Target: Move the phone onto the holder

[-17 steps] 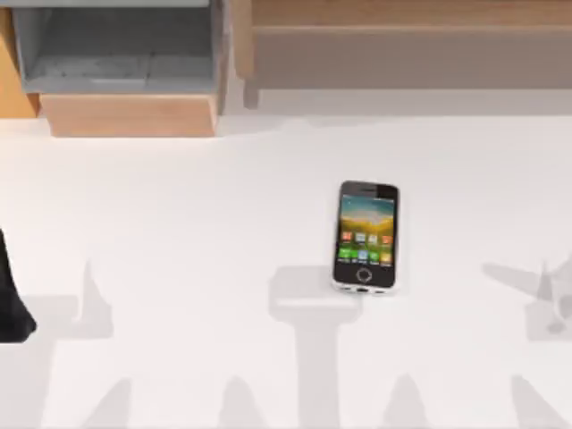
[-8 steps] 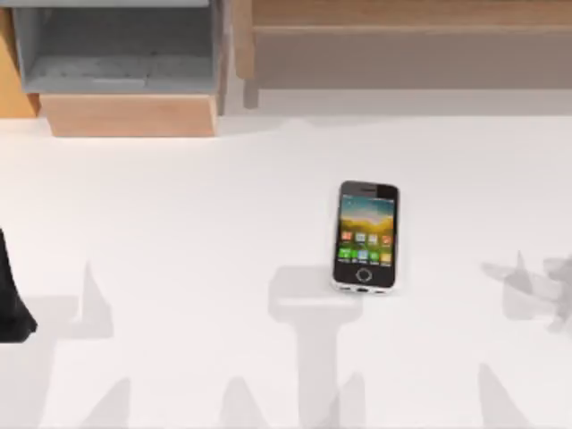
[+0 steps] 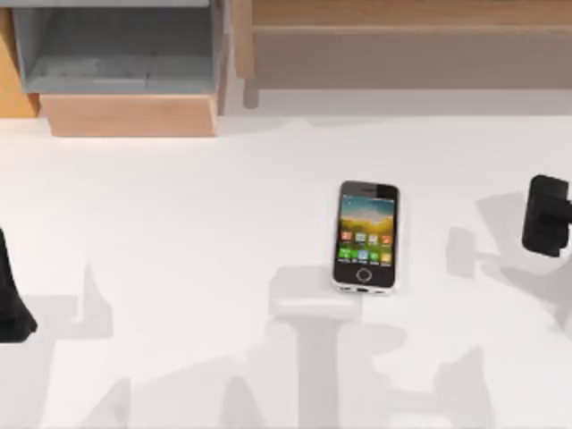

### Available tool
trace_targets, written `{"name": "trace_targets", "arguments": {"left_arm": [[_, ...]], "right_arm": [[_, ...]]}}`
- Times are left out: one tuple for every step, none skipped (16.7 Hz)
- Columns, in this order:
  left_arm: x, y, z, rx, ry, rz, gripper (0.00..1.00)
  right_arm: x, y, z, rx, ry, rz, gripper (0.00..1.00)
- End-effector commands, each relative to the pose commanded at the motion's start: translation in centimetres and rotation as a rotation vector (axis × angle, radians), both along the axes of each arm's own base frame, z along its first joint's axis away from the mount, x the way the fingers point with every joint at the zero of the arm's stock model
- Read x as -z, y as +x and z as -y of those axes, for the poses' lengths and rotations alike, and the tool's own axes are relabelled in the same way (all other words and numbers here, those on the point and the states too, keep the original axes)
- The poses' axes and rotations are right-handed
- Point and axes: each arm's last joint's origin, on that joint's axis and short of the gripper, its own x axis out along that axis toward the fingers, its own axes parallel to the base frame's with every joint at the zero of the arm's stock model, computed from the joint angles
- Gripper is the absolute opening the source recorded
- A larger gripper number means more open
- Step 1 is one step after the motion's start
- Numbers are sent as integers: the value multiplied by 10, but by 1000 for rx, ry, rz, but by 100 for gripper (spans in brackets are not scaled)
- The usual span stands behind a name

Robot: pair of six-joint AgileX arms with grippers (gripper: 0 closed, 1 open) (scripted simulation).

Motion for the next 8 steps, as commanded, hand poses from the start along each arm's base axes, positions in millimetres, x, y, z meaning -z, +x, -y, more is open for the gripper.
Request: {"name": "trace_targets", "arguments": {"left_arm": [[0, 0, 0, 0, 0, 0, 100], [0, 0, 0, 0, 0, 0, 100], [0, 0, 0, 0, 0, 0, 100], [0, 0, 0, 0, 0, 0, 100], [0, 0, 0, 0, 0, 0, 100], [0, 0, 0, 0, 0, 0, 100], [0, 0, 0, 0, 0, 0, 100], [0, 0, 0, 0, 0, 0, 100]], "right_arm": [[3, 16, -11, 5, -21, -100, 100], [8, 32, -22, 8, -47, -193, 100], [14, 47, -35, 10, -75, -278, 100], [21, 62, -48, 10, -103, -350, 100], [29, 77, -61, 9, -130, -411, 100], [37, 90, -74, 6, -153, -457, 100], [45, 103, -88, 1, -172, -490, 100], [52, 115, -102, -5, -184, -509, 100]]}}
